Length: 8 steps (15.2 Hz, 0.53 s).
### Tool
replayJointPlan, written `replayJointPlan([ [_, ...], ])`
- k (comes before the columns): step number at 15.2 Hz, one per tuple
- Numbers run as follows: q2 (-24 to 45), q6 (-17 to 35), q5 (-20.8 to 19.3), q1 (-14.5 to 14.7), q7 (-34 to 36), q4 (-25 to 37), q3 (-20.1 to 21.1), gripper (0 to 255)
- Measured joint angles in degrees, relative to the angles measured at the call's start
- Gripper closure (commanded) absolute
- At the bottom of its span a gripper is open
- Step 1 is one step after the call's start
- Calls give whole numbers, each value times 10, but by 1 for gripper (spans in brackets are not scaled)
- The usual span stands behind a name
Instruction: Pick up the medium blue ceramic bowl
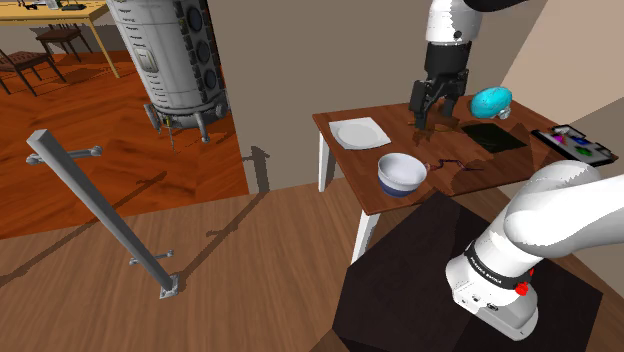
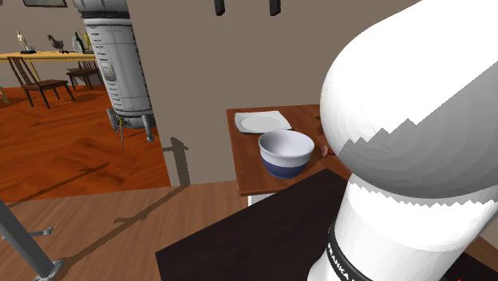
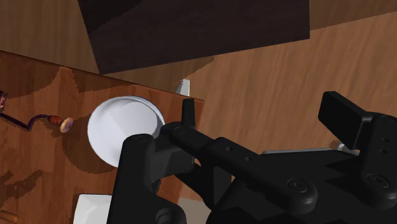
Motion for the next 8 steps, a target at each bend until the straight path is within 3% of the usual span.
replayJointPlan([
  [3, -1, 25, -6, -2, -5, -22, -2, 0],
  [8, 6, 135, -31, -12, -20, -105, -9, 0],
])
